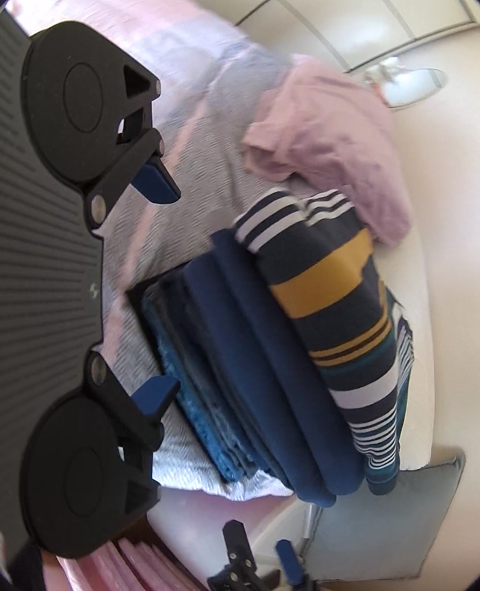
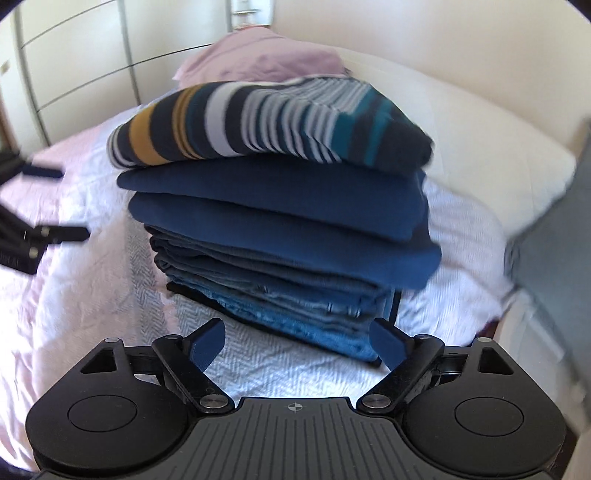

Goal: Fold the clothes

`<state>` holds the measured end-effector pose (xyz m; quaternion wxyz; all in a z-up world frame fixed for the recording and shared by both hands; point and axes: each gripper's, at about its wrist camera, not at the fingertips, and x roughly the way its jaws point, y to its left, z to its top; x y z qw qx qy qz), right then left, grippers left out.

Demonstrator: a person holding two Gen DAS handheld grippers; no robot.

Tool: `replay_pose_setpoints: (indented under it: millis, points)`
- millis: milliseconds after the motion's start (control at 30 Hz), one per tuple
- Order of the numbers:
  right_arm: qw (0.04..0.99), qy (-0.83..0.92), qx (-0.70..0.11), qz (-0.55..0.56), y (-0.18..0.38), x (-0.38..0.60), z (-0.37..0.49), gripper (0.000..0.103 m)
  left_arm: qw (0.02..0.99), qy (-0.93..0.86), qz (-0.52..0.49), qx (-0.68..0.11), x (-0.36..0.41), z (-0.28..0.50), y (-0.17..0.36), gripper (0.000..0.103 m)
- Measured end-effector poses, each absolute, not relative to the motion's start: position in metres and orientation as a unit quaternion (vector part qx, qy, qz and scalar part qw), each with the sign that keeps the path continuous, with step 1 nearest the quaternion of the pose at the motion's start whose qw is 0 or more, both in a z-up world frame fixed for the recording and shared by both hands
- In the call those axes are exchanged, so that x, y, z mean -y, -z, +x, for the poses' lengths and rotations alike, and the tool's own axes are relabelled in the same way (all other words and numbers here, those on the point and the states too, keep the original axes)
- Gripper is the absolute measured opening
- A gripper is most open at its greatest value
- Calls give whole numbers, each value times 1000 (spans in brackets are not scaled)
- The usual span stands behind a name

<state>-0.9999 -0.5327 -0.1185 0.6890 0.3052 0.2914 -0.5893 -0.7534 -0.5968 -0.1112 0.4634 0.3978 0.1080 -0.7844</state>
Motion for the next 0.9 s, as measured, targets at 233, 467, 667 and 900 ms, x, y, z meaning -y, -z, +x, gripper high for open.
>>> replay_pose_setpoints:
  millis: [233, 467, 667, 900]
  points:
    - [646, 641, -229, 345, 99, 492, -993, 94, 456, 792, 366, -177, 577, -740, 106, 98]
    - [601, 690, -196, 351, 72, 432, -949, 94, 449, 809, 341, -166, 521, -712, 81, 98]
    - [600, 693, -195, 348, 54, 381, -910, 94, 448, 813, 340, -151, 477, -699, 57, 98]
    - [606, 700, -201, 321, 35, 357, -898, 94, 467, 805, 342, -134, 453, -703, 43, 98]
